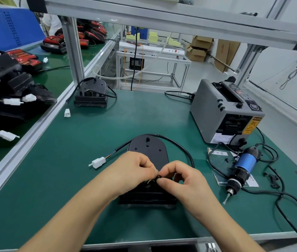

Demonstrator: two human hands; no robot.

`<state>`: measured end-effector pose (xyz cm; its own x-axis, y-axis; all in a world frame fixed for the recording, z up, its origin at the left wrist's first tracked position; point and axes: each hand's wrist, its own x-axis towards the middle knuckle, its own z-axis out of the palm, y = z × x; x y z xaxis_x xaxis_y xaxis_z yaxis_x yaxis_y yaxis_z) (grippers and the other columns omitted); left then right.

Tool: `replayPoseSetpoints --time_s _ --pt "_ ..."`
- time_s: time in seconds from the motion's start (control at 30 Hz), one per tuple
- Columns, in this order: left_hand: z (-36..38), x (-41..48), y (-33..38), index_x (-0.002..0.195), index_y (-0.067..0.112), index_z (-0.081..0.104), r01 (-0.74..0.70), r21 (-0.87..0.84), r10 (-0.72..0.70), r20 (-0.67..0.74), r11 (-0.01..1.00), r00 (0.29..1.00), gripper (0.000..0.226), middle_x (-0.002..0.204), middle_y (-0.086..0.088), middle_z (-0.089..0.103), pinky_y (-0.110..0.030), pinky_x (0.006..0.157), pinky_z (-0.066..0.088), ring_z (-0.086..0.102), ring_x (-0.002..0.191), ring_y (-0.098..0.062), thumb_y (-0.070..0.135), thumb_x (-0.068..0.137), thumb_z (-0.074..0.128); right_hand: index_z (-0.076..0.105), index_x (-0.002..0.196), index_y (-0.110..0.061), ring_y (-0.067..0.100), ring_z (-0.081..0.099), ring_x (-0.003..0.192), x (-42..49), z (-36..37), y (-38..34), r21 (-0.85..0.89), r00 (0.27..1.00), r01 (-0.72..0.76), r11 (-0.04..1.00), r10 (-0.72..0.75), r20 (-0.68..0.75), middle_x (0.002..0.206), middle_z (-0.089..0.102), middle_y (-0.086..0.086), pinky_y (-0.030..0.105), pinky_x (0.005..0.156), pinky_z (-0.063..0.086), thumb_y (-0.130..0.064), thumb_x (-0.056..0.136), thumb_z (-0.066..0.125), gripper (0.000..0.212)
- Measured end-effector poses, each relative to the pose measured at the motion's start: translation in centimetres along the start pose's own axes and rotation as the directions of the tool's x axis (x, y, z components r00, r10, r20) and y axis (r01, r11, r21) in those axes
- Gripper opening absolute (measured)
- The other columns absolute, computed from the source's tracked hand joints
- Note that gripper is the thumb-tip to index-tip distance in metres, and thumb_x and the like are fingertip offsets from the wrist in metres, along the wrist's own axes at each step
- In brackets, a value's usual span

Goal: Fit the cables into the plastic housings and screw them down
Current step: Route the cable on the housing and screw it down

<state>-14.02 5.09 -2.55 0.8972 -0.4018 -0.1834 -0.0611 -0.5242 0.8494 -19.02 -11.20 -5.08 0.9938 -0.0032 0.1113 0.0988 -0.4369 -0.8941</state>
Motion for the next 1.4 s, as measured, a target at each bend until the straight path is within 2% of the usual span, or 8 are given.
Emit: replayPoseSetpoints --time_s 0.17,0.4,0.53,0.7,0.83,1.0,1.2,1.4 --pt "0.2 -0.1 -0.1 0.065 0.023 0.066 0.001 -0.009 -0.001 -0.032 1.000 0.999 0.017 0.067 0.008 0.066 -0.014 0.052 0.039 0.053 0.058 -0.003 0.021 0.082 0.065 0.068 0.072 -0.021 0.011 0.056 0.067 -0.1 -0.1 -0.4 0.092 0.997 -0.073 0.993 0.072 0.013 0.073 0.067 0.000 0.030 0.069 0.048 -0.009 0.079 0.074 0.015" --pt "0.5 -0.2 -0.5 0.063 0.026 0.068 -0.055 0.008 0.055 -0.059 0.998 0.997 0.019 0.069 0.016 0.064 -0.011 0.057 0.043 0.055 0.059 0.005 0.021 0.081 0.067 0.067 0.069 -0.019 0.005 0.055 0.064 0.8 -1.0 -1.2 0.091 0.970 -0.206 0.974 0.191 0.148 0.066 0.065 -0.007 0.017 0.064 0.045 -0.009 0.076 0.075 0.014" --pt "1.0 -0.1 -0.8 0.065 0.023 0.068 -0.092 0.047 0.097 -0.108 0.995 0.989 0.016 0.078 0.006 0.061 -0.027 0.068 0.049 0.058 0.068 -0.007 0.025 0.080 0.065 0.066 0.069 -0.017 0.006 0.054 0.062 1.4 -1.3 -1.7 0.006 0.960 -0.231 0.973 0.227 0.167 0.065 0.064 -0.007 0.021 0.064 0.045 -0.011 0.074 0.077 0.013" --pt "1.7 -0.3 -1.3 0.062 0.026 0.066 -0.152 0.046 0.158 -0.199 0.987 0.967 0.015 0.077 0.010 0.057 -0.021 0.066 0.044 0.053 0.068 -0.001 0.023 0.077 0.066 0.069 0.080 -0.015 0.005 0.060 0.067 1.8 -1.4 -2.1 -0.090 0.948 -0.243 0.966 0.256 0.190 0.074 0.070 -0.002 0.024 0.069 0.050 -0.015 0.073 0.078 0.011" --pt "2.1 -0.7 -1.7 0.062 0.026 0.068 -0.195 0.011 0.191 -0.255 0.981 0.948 0.017 0.076 0.010 0.059 -0.024 0.068 0.046 0.056 0.069 -0.003 0.018 0.077 0.067 0.072 0.075 -0.018 0.001 0.058 0.063 2.0 -1.6 -2.0 -0.139 0.945 -0.229 0.963 0.254 0.206 0.069 0.069 -0.007 0.018 0.065 0.048 -0.019 0.073 0.079 0.007" --pt "1.4 -1.6 -2.3 0.078 0.032 0.075 -0.246 -0.006 0.241 -0.187 0.969 0.953 0.017 0.083 0.014 0.063 -0.021 0.083 0.044 0.059 0.088 -0.001 0.020 0.086 0.065 0.072 0.068 -0.022 -0.001 0.059 0.063 2.3 -1.8 -1.6 -0.117 0.934 -0.258 0.959 0.279 0.224 0.066 0.069 -0.011 0.019 0.068 0.048 -0.021 0.071 0.080 0.009" --pt "1.8 -2.7 -2.7 0.085 0.047 0.068 -0.249 0.072 0.259 -0.183 0.966 0.949 0.025 0.096 0.031 0.054 -0.003 0.086 0.028 0.042 0.108 0.006 0.024 0.079 0.073 0.071 0.065 -0.023 0.004 0.059 0.064 2.7 -1.7 -1.6 -0.104 0.928 -0.260 0.960 0.278 0.247 0.066 0.069 -0.007 0.026 0.071 0.048 -0.019 0.071 0.080 0.012" --pt "3.5 -2.8 -3.1 0.077 0.038 0.058 -0.260 0.207 0.316 -0.318 0.943 0.894 0.020 0.091 0.021 0.052 -0.003 0.083 0.026 0.037 0.105 0.006 0.027 0.076 0.075 0.067 0.065 -0.021 0.002 0.055 0.059 2.5 -1.9 -1.5 -0.068 0.936 -0.218 0.974 0.228 0.270 0.063 0.065 -0.009 0.017 0.061 0.043 -0.016 0.072 0.081 0.015"
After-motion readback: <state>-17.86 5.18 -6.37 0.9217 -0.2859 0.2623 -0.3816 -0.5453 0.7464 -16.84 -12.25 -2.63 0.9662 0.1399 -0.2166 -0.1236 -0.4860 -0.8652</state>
